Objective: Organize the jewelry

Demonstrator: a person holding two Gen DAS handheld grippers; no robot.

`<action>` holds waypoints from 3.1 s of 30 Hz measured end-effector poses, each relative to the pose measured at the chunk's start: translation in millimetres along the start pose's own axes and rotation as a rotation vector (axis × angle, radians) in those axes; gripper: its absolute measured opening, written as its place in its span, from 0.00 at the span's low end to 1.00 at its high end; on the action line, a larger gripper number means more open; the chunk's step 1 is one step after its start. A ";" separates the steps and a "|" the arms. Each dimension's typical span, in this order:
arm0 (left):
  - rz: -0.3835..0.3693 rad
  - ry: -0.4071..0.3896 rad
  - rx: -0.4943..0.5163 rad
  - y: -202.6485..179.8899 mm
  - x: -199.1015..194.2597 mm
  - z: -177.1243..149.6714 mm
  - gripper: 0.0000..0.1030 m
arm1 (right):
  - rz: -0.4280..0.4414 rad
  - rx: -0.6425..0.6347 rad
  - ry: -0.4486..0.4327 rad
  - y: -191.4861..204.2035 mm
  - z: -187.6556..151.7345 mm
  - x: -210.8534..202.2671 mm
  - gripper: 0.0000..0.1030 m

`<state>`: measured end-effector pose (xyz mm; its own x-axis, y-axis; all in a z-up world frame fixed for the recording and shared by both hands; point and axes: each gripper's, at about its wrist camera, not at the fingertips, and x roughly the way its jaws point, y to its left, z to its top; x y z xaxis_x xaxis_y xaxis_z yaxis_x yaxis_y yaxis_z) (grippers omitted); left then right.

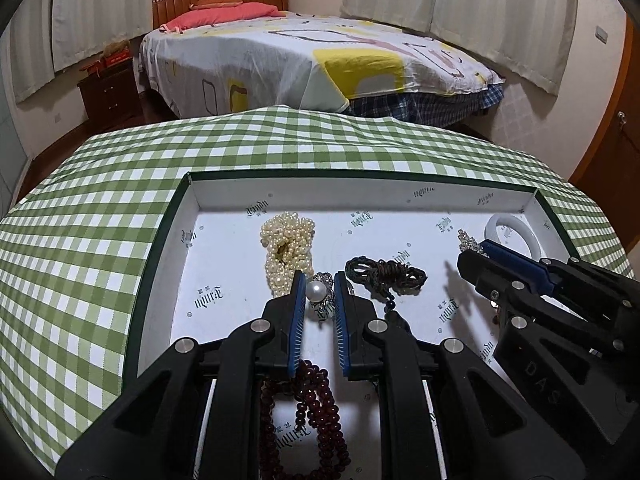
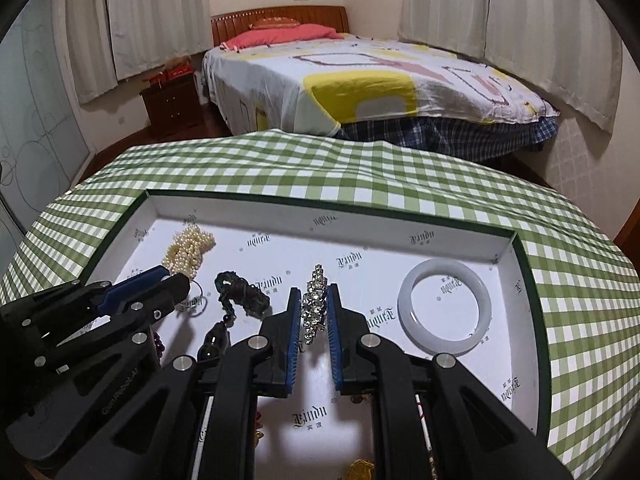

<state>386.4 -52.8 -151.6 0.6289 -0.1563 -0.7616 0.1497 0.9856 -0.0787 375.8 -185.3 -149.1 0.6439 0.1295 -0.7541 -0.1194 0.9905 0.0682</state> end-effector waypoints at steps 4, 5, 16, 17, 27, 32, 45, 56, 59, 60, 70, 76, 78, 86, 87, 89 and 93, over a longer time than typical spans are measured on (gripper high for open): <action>-0.002 0.019 -0.009 -0.1 4.5 1.3 0.14 | -0.002 0.003 0.018 0.1 0.1 2.3 0.14; -0.002 0.020 -0.012 0.1 4.9 1.5 0.14 | -0.002 0.004 0.022 0.0 0.1 2.8 0.14; 0.007 0.016 -0.021 2.4 2.0 1.7 0.37 | -0.007 0.005 0.007 1.1 -1.5 -1.5 0.31; 0.008 0.014 -0.020 2.3 1.1 1.4 0.38 | -0.007 0.006 0.003 1.1 -1.9 -2.4 0.32; 0.015 -0.028 -0.037 8.2 -21.3 -7.4 0.53 | -0.042 0.024 -0.074 -6.5 -7.5 -22.2 0.45; 0.038 -0.074 -0.019 6.4 -46.4 -15.9 0.60 | -0.057 0.032 -0.115 -12.0 -14.2 -42.6 0.53; 0.071 -0.177 -0.034 2.0 -144.1 -51.6 0.85 | -0.074 0.034 -0.181 -10.5 -47.8 -111.9 0.68; 0.100 -0.240 -0.060 -4.9 -241.6 -91.9 0.89 | -0.080 0.037 -0.238 -9.1 -85.4 -193.6 0.71; 0.132 -0.267 -0.053 -7.8 -269.9 -97.8 0.91 | -0.089 0.028 -0.275 -6.8 -90.2 -222.9 0.73; 0.136 -0.276 -0.054 -7.8 -277.4 -99.3 0.91 | -0.090 0.027 -0.287 -6.0 -91.7 -232.7 0.73; 0.176 -0.354 -0.058 -7.4 -352.2 -120.4 0.92 | -0.116 0.011 -0.344 -3.5 -112.5 -301.5 0.75; 0.177 -0.389 -0.070 -4.5 -387.9 -136.0 0.93 | -0.118 0.016 -0.394 -6.7 -121.5 -335.9 0.75; 0.179 -0.400 -0.078 -3.7 -398.5 -140.0 0.93 | -0.116 0.015 -0.415 -5.5 -125.0 -347.1 0.75; 0.180 -0.463 -0.087 -4.7 -430.6 -146.1 0.96 | -0.105 0.012 -0.479 -1.6 -134.5 -376.1 0.76; 0.179 -0.465 -0.085 -5.4 -432.0 -146.2 0.96 | -0.105 0.012 -0.482 -1.4 -135.3 -378.1 0.76; 0.173 -0.469 -0.075 -8.0 -435.0 -146.9 0.96 | -0.102 0.014 -0.493 -1.1 -136.9 -382.0 0.76; 0.169 -0.476 -0.063 -12.7 -438.7 -147.8 0.96 | -0.102 0.016 -0.506 -2.4 -138.1 -384.4 0.76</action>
<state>-4.1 12.9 88.4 0.9205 0.0079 -0.3906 -0.0210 0.9993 -0.0294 24.2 -243.8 50.4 0.9372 0.0347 -0.3471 -0.0282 0.9993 0.0238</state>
